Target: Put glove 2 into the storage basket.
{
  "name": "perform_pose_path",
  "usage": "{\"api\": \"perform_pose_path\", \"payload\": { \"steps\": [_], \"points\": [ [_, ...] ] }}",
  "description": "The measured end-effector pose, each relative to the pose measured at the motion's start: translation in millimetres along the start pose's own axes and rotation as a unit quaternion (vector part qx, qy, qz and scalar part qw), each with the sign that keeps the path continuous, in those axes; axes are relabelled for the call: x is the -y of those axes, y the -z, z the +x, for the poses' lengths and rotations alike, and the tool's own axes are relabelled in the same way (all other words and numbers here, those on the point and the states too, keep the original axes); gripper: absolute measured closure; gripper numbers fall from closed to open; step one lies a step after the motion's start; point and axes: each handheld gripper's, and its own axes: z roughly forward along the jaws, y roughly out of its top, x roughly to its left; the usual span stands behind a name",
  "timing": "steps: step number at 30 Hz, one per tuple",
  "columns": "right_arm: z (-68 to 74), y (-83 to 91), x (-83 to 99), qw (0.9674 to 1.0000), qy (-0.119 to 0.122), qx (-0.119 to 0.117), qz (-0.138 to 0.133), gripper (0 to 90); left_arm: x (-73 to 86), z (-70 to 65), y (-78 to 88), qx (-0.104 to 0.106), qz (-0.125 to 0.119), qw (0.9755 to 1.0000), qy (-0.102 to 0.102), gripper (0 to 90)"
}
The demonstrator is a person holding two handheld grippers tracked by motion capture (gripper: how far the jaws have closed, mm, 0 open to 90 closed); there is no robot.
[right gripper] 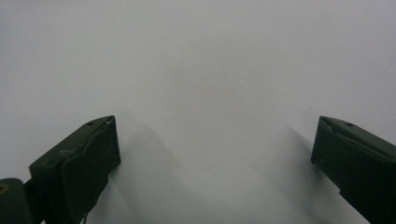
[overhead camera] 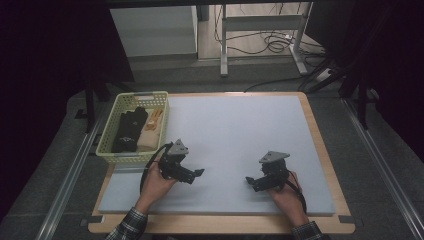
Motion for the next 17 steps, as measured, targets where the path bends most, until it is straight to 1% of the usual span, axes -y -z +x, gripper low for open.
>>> {"api": "perform_pose_path", "payload": {
  "steps": [1, 6, 9, 11, 13, 17],
  "points": [
    [0.0, 0.0, 0.0, 1.0, 0.0, 0.0, 0.0, 0.9, 4.5, -1.8, -4.3, 0.003, 0.005, 1.0, 0.0, 0.0],
    [0.0, 0.0, -0.1, 1.0, 0.001, 0.0, 0.0, 0.9, 21.0, -4.9, -19.0, 0.005, 0.029, 0.9996, 0.0, 0.0],
    [0.0, 0.0, -0.1, 1.0, 0.0, 0.0, 0.0, 0.9, 27.0, -6.8, -27.0, -0.002, 0.054, 0.9985, -0.01, 0.0],
    [0.1, 0.1, -0.1, 1.0, 0.001, 0.001, 0.0, 0.9, 26.7, -8.0, -26.9, -0.005, 0.051, 0.9986, -0.015, 0.4],
    [0.1, 0.0, 0.0, 1.0, 0.0, 0.001, 0.0, 0.9, 26.7, -7.7, -27.6, -0.002, 0.052, 0.9986, -0.009, 0.3],
    [0.5, 0.1, 0.2, 1.0, 0.001, 0.001, 0.0, 1.0, 26.6, -7.0, -27.9, 0.0, 0.056, 0.9984, -0.009, 0.0]
  ]
}}
